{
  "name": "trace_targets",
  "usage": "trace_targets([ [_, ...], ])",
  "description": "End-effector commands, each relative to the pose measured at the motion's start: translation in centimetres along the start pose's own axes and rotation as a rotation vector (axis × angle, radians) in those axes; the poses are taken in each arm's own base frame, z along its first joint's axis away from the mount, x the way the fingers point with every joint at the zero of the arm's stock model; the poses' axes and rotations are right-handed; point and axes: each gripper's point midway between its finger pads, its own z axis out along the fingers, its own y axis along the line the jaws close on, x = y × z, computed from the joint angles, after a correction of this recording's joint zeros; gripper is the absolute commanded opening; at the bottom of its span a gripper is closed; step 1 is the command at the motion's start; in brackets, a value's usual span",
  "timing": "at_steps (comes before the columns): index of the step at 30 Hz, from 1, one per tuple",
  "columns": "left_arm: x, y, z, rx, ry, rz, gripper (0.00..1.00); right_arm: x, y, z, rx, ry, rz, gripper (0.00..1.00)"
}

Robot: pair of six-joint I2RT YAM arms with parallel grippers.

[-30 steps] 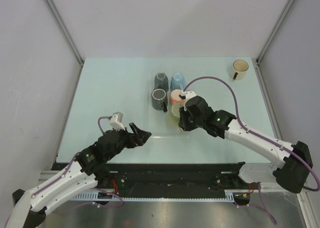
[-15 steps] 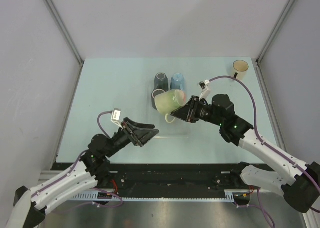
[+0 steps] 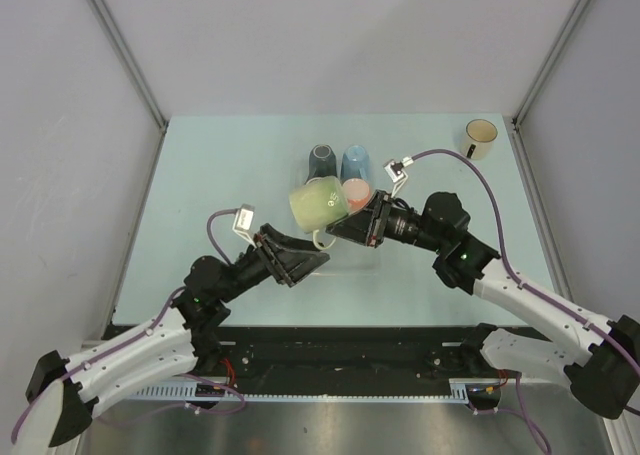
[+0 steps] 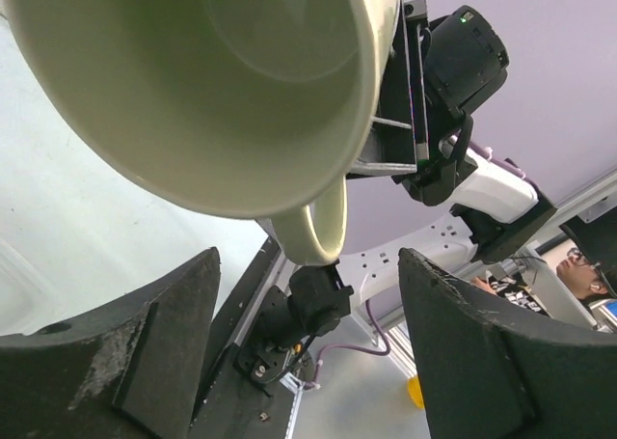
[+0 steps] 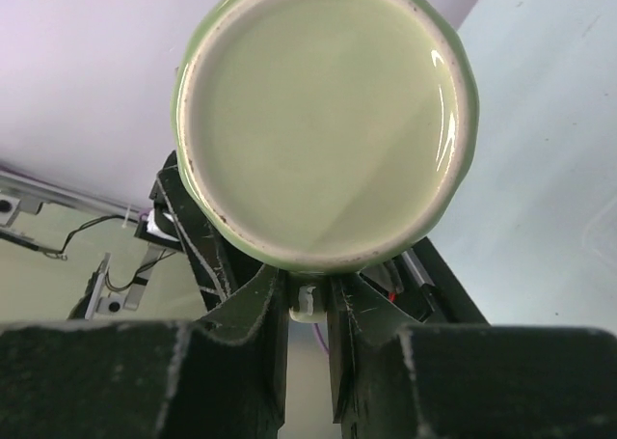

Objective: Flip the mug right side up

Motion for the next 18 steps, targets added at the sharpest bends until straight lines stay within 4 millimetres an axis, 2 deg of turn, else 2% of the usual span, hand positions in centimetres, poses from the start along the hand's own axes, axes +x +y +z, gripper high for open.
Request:
trace_targets([
  [1,-2.3,-2.9,0.5,0.09,-0.06,0.028,0.77,-1.6,5.2,-0.2,-0.183,-0.053,-0.07,0.0],
  [11,-3.0,-4.3,0.8,0.147,-0.078,0.001,0.7,-0.3,6.0,0.5,-0.207,-0.038,-0.093,0.0],
  [18,-3.3,-4.9,0.9,0.171,-0.09,-0.023,0.56,0.7,6.4,0.9,-0.203,-0.04,-0.131,0.0],
])
